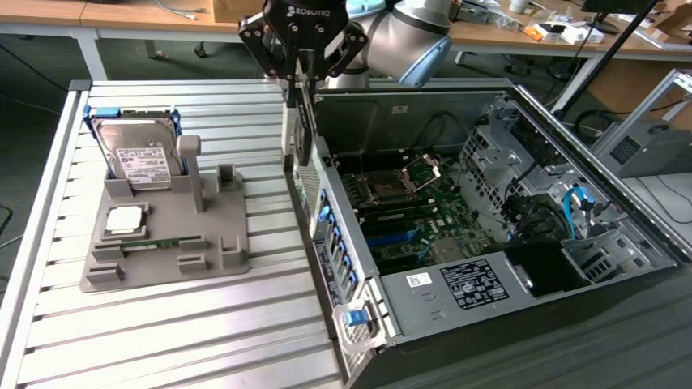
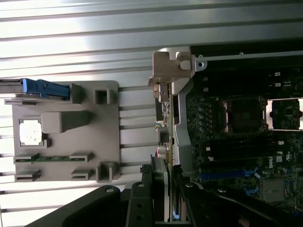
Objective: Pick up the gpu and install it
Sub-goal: 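Pick up the gpu and move the gpu toward the slot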
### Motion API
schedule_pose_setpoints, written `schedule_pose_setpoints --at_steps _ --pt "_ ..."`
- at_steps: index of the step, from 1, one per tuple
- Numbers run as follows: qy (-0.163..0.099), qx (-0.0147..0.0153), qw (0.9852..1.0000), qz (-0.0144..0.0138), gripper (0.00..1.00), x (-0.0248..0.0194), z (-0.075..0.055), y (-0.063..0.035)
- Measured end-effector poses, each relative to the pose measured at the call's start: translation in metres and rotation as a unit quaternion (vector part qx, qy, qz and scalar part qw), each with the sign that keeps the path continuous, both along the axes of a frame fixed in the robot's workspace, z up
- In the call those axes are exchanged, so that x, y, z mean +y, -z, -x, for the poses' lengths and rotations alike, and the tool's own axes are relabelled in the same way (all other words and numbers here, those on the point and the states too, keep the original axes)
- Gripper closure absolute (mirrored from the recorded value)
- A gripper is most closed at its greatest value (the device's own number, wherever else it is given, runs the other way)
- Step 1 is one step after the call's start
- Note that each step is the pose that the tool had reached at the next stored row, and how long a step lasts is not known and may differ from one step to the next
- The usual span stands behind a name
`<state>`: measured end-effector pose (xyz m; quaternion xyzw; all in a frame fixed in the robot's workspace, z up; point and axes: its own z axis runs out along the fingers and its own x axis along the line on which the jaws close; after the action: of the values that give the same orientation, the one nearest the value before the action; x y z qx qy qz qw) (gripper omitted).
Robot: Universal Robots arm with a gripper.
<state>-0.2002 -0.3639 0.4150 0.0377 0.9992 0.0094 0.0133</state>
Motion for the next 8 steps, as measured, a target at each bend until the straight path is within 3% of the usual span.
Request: schedule_pose_setpoints --at_steps 8 --pt "0.000 0.0000 1.0000 0.0001 0.73 -0.0013 -0.0066 0.0000"
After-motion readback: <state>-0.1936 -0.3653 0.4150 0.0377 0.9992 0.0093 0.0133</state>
